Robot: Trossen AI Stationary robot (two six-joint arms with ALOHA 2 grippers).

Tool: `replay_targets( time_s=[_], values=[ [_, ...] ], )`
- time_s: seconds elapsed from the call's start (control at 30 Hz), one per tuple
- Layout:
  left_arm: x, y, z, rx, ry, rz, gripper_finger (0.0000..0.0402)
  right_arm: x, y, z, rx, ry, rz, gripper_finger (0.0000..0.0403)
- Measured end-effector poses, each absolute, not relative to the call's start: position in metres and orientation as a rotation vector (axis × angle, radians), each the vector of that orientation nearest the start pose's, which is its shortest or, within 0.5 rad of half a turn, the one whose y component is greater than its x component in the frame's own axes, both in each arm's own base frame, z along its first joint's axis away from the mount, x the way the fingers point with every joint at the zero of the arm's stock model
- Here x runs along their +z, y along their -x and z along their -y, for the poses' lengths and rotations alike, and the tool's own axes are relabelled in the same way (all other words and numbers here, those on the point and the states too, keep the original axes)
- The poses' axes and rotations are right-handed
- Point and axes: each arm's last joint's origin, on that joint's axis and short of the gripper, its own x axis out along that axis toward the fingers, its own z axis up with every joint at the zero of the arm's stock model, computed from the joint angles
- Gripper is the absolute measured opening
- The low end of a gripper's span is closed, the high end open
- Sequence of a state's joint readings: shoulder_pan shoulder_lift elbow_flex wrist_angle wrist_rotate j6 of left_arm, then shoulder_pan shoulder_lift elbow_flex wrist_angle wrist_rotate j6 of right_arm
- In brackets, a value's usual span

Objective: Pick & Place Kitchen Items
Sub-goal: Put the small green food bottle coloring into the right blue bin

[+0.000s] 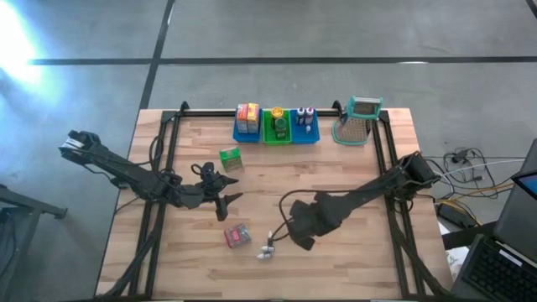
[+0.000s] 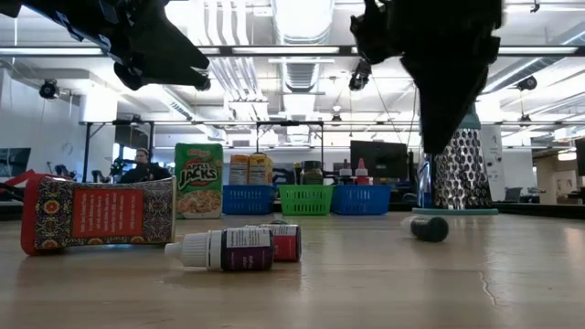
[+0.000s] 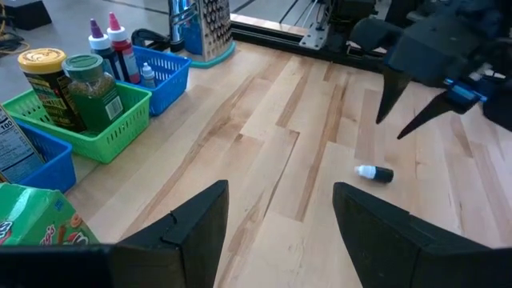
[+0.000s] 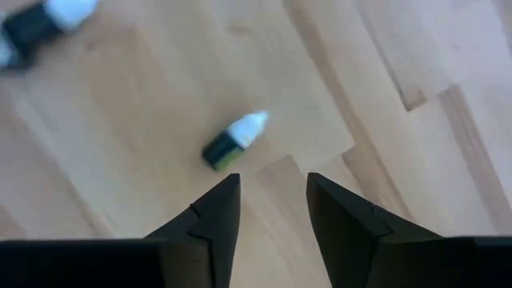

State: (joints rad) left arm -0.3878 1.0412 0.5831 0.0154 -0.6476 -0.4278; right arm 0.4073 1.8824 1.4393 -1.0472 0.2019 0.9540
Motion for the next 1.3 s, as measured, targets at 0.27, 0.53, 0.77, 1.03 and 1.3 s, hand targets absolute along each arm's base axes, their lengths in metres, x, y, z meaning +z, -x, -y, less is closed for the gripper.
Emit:
replay_targets(
  time_s=[0.27, 0.53, 0.77, 1.03, 1.3],
  values=[
    [0.238, -0.206, 0.065, 0.332, 0.204, -0.322, 0.0232, 0.194, -0.331, -0.129, -0.604, -0.477, -1.267, 0.0179],
    [0.238, -0.206, 0.065, 0.332, 0.203, -0.323, 0.0232, 0.179, -0.329, -0.13, -0.339, -0.23, -1.33, 0.0203],
    [0.238, -0.206, 0.065, 0.332, 0.203, -0.323, 0.0232, 0.184, -0.336, -0.135, -0.177, -0.08, -1.299, 0.0215],
    [0.238, -0.206, 0.065, 0.332, 0.203, -0.322, 0.0232, 0.184, -0.34, -0.135, -0.102, 0.003, -1.275, 0.0226],
    [0.238, -0.206, 0.065, 0.332, 0.203, -0.322, 0.0232, 0.176, -0.335, -0.133, -0.1, 0.02, -1.297, 0.0221]
  ],
)
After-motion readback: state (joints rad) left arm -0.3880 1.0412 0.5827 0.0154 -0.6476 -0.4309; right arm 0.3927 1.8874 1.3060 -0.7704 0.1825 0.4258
